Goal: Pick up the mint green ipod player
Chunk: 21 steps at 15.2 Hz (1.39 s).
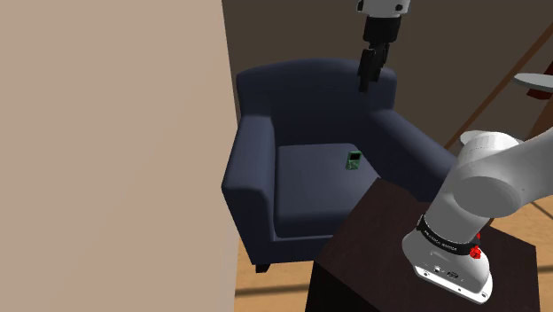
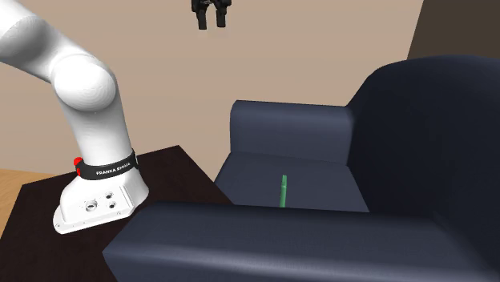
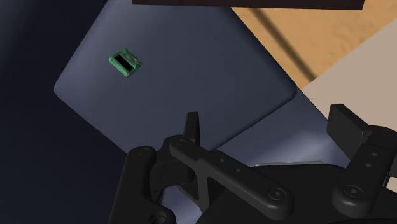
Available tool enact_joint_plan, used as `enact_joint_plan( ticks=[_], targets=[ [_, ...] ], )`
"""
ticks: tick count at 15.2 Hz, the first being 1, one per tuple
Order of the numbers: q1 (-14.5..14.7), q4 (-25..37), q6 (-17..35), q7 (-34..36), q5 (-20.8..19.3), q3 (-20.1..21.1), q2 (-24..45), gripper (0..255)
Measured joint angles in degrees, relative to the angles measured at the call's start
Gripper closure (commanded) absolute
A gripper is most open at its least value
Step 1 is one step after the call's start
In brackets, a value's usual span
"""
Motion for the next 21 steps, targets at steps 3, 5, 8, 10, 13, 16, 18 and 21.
enact_joint_plan(
  ticks=[3, 5, 8, 10, 13, 16, 18, 21],
  targets=[
    [-0.5, -1.5, 1.8, -0.2, -0.5, -0.7, 0.3, 0],
    [-1.2, -3.8, 5.1, -0.6, -1.3, -2.0, 1.3, 0],
    [-2.4, -7.7, 10.5, -0.8, -2.2, -3.7, 2.7, 0],
    [-3.4, -9.5, 13.9, -1.6, -3.2, -5.4, 4.3, 0],
    [-4.6, -13.2, 19.8, -1.7, -4.2, -7.2, 6.3, 0],
    [-6.0, -14.6, 25.2, -2.8, -5.4, -9.8, 10.2, 0],
    [-6.5, -15.7, 30.1, -3.0, -5.7, -11.2, 14.0, 0],
    [-7.5, -17.1, 35.9, -3.9, -6.2, -13.6, 18.2, 0]
  ],
)
